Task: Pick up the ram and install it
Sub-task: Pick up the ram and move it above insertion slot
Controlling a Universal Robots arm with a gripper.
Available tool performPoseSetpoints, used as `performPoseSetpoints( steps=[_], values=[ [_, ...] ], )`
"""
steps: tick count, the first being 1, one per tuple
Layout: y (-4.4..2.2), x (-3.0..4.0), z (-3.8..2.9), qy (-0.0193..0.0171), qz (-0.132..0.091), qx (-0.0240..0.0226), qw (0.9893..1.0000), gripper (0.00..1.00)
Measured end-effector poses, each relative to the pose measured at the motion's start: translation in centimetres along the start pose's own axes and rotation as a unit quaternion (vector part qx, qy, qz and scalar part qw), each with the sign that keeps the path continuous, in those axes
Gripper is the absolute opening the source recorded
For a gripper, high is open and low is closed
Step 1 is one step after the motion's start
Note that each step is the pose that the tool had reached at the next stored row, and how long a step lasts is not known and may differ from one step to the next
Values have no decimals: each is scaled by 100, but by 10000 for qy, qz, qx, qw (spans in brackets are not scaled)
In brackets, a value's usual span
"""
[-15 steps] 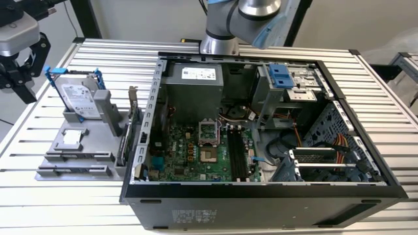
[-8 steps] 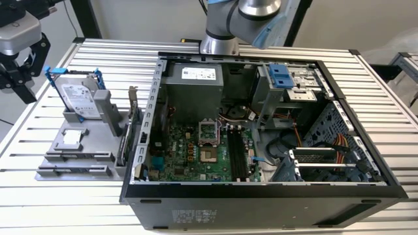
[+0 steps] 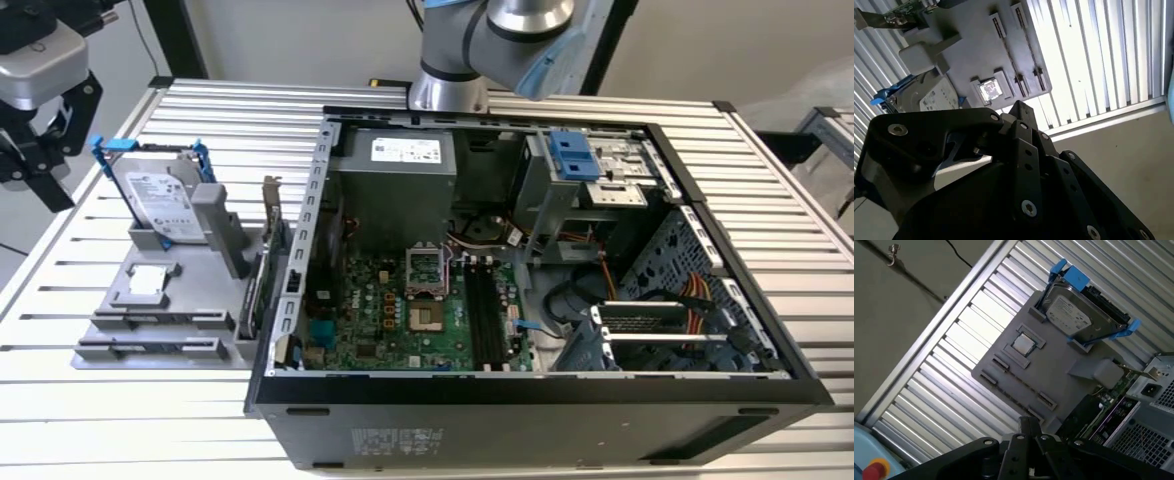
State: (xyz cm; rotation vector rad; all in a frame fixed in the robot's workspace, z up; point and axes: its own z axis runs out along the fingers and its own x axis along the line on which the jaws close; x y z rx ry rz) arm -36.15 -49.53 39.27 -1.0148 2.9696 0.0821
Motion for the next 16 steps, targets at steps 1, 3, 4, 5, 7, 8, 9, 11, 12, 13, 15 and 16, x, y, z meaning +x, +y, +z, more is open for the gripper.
performPoseSetpoints(
  steps=[1, 3, 4, 5, 7, 8, 9, 11, 12, 13, 15, 16],
  values=[
    [0, 0, 0, 1, -24, -1, 10000, 0],
    [0, 0, 0, 4, -76, -1, 10000, 0],
    [0, 1, 0, 5, -105, -2, 9999, 0],
    [0, 1, 0, 7, -137, -3, 9999, 0],
    [1, 1, 0, 10, -198, -4, 9998, 0],
    [1, 1, 0, 11, -231, -4, 9997, 0],
    [1, 1, 0, 13, -264, -5, 9997, 0],
    [1, 1, 0, 16, -332, -6, 9994, 0],
    [1, 1, 0, 18, -364, -7, 9993, 0],
    [1, 2, 0, 19, -397, -8, 9992, 0],
    [1, 2, 0, 22, -463, -9, 9989, 0],
    [1, 2, 0, 24, -494, -9, 9988, 0]
  ],
)
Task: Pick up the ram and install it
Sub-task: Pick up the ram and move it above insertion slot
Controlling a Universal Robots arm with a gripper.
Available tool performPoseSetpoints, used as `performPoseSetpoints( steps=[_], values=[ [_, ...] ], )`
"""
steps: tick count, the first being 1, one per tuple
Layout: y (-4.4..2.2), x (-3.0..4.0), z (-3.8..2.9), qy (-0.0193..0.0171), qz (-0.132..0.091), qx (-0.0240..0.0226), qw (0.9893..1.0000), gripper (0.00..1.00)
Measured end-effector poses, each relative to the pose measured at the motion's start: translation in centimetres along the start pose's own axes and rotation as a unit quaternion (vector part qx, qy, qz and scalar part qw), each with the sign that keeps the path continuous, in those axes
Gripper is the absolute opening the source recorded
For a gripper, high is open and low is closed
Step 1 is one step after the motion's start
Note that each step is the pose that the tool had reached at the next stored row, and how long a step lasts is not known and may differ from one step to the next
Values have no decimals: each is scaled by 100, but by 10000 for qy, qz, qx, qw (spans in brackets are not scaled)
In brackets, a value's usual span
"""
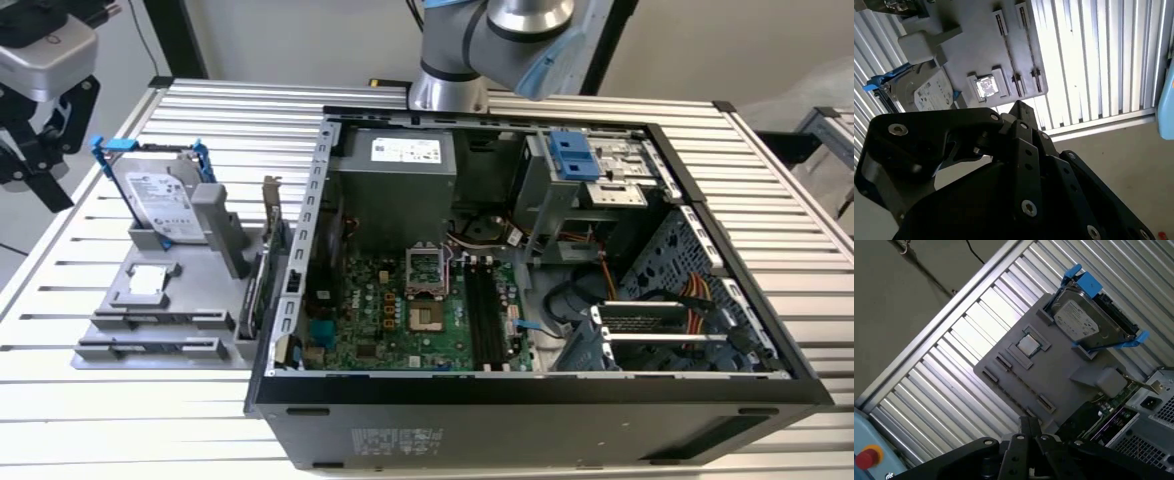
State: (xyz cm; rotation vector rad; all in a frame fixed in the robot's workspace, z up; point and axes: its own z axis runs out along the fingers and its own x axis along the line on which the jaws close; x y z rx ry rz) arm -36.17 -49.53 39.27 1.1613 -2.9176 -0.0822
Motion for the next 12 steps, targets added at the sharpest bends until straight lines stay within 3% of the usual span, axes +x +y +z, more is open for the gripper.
performPoseSetpoints(
  steps=[12],
  values=[
    [2, 2, 0, 19, -392, -8, 9992, 0]
  ],
)
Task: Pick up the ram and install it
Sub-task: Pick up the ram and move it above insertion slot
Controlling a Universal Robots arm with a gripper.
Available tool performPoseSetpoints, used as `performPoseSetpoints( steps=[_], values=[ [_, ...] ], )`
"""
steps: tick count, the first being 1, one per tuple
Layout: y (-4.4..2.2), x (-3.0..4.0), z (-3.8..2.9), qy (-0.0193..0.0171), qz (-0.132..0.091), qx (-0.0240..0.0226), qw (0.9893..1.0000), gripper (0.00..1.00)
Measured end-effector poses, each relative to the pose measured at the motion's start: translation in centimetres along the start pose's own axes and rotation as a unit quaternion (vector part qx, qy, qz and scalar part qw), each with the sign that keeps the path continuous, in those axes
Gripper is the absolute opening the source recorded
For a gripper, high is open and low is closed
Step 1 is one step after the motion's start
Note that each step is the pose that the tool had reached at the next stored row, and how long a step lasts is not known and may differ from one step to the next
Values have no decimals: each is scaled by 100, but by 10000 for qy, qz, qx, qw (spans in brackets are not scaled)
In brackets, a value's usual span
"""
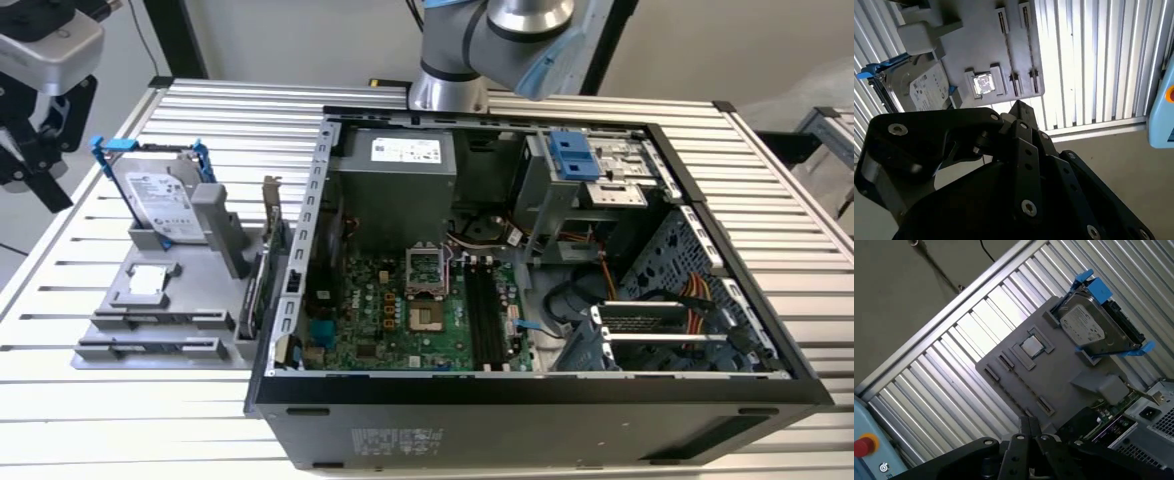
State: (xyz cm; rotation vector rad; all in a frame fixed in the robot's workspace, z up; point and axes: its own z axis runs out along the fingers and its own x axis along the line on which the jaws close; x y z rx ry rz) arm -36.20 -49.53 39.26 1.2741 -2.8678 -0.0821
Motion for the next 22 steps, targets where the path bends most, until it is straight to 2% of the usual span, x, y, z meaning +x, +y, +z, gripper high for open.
performPoseSetpoints(
  steps=[11, 22],
  values=[
    [3, 2, 0, 17, -350, -7, 9994, 0],
    [5, 4, 0, 35, -713, -13, 9974, 0]
  ],
)
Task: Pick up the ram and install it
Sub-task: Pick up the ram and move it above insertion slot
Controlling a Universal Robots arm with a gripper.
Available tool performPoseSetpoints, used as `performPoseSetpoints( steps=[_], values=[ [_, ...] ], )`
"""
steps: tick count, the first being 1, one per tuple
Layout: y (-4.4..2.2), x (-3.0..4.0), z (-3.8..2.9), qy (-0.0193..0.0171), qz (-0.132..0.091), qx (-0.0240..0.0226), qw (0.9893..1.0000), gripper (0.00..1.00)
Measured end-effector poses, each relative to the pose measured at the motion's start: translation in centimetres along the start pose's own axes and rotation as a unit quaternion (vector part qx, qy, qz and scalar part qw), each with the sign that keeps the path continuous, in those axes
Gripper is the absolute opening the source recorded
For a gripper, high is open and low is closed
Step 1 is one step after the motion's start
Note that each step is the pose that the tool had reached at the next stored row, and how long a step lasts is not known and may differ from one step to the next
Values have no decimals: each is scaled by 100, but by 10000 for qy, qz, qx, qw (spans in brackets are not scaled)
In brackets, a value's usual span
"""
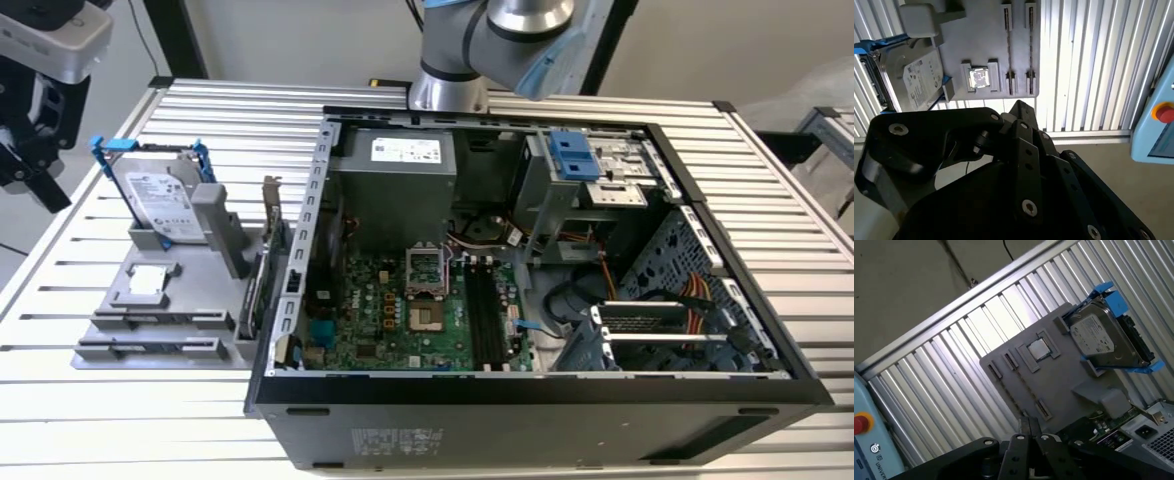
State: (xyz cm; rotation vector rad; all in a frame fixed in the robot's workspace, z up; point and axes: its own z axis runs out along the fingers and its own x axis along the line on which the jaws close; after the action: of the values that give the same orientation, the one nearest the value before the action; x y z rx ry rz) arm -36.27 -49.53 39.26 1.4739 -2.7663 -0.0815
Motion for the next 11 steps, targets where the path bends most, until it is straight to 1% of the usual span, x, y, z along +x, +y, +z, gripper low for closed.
performPoseSetpoints(
  steps=[6, 11],
  values=[
    [2, 1, 0, 10, -207, -4, 9998, 0],
    [3, 2, 0, 19, -384, -7, 9993, 0]
  ],
)
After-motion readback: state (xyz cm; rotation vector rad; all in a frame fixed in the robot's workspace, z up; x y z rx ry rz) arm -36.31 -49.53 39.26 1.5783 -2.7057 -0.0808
